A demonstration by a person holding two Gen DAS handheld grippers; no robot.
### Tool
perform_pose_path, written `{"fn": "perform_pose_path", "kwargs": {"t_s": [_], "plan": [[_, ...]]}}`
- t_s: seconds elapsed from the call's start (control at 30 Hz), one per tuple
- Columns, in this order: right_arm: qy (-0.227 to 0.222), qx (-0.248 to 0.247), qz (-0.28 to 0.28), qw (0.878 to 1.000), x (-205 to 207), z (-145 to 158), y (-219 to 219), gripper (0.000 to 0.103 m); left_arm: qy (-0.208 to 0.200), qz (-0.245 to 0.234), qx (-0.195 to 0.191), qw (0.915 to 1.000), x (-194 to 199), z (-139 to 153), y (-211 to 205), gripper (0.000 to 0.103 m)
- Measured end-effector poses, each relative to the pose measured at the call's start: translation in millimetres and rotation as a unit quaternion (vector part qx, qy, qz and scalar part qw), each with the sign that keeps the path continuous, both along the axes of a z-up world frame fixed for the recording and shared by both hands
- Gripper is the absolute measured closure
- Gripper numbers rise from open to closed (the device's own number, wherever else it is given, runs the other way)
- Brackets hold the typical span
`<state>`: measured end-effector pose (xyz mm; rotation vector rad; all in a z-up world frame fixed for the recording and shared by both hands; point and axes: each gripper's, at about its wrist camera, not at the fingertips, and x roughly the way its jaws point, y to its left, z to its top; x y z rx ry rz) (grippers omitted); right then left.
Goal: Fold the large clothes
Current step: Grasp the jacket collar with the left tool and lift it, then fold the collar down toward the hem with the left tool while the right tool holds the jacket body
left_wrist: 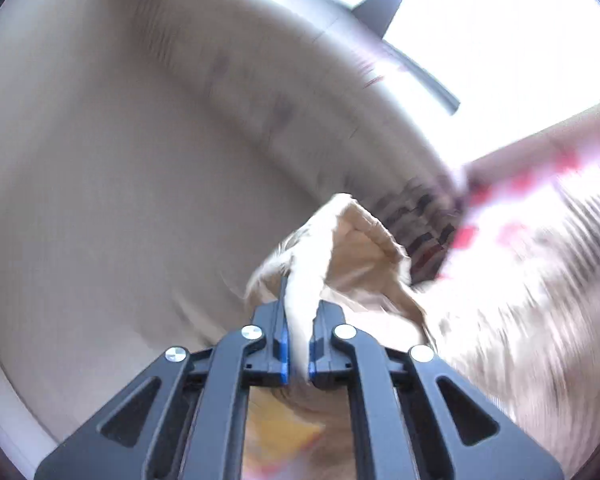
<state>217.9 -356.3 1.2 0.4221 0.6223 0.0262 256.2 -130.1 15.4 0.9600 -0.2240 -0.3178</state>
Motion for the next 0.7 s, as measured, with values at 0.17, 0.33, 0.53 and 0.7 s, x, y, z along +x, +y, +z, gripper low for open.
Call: {"fn": "perform_pose_path", "kwargs": {"t_s": [0.17,0.33,0.53,0.7], "plan": [[-0.028,0.064,-0.092,0.993,-73,2,-53,0.017,-0.051,0.000,0.121,0.9914,-75,-113,81,0.062],[-0.048,0.090,-0.074,0.992,-92,16,-52,0.017,0.078,0.099,0.025,0.9917,-86,-105,132,0.029],[-0.087,0.085,-0.005,0.993,-103,48,-20,0.017,0.380,0.129,-0.269,0.8755,-66,-28,213,0.006],[-0.056,0.192,0.024,0.979,-98,38,-22,0.016,0.638,-0.018,-0.563,0.5246,-42,-27,270,0.003]]}}
